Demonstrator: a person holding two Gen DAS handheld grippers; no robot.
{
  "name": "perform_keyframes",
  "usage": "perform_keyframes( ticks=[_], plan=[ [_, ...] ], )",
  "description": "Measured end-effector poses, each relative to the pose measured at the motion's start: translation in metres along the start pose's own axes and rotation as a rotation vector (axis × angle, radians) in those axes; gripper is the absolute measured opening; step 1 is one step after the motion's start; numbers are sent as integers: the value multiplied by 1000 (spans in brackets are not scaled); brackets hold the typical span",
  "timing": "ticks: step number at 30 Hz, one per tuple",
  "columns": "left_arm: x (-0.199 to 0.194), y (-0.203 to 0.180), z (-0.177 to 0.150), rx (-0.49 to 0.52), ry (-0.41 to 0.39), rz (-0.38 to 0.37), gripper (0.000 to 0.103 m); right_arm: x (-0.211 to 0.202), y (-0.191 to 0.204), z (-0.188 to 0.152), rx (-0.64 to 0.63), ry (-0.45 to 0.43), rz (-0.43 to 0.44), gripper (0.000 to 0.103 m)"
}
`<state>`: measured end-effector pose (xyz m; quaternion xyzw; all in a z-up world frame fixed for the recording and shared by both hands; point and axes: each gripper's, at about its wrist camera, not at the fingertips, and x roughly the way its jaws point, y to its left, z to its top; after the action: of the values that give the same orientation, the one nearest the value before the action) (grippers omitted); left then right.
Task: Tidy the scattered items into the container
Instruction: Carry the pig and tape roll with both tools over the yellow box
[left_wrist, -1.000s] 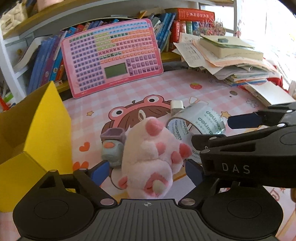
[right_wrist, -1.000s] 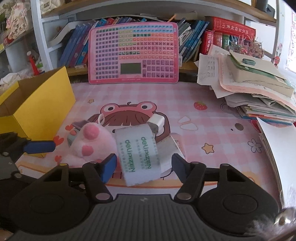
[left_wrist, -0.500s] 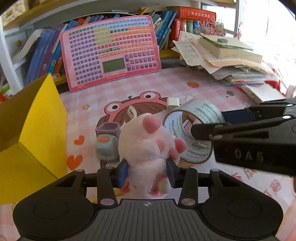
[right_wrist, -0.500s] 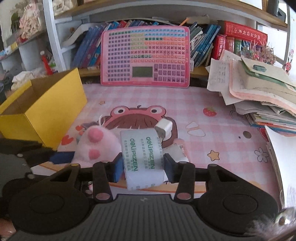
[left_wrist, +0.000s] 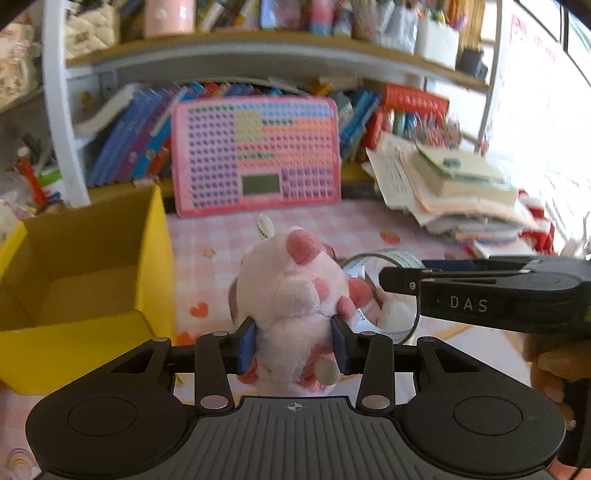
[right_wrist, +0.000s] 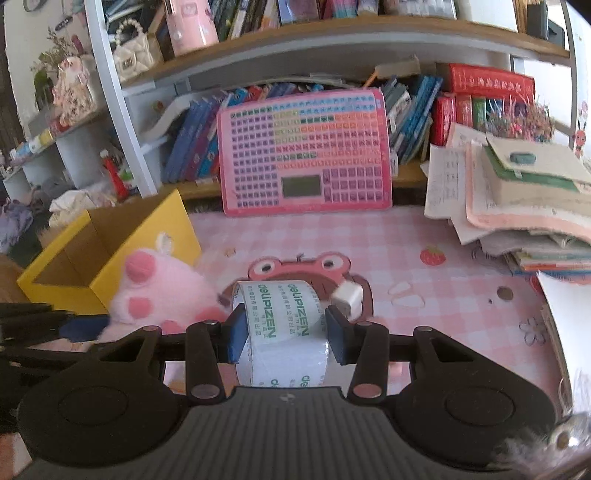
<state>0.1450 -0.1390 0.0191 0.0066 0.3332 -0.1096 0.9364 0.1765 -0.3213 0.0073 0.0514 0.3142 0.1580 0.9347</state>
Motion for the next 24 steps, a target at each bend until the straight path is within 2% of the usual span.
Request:
perform_keyframes(
  ticks=[5, 10, 16, 20, 24],
  plan=[
    [-28, 21, 9, -50, -61, 33, 40, -1, 9, 9, -6, -22, 23, 42],
    [-51, 44, 15, -94, -116, 100, 40, -1, 27, 18, -35, -56, 71, 42],
    [-72, 68, 12, -80, -163, 185, 40, 0, 54, 34, -73, -90, 138, 42],
    [-84, 87, 6, -51, -184, 195, 40, 3, 80, 41, -104, -100, 154, 42],
    [-89, 112, 5, -13, -175, 166, 40, 7, 115, 47, -156, -108, 168, 42]
  ],
)
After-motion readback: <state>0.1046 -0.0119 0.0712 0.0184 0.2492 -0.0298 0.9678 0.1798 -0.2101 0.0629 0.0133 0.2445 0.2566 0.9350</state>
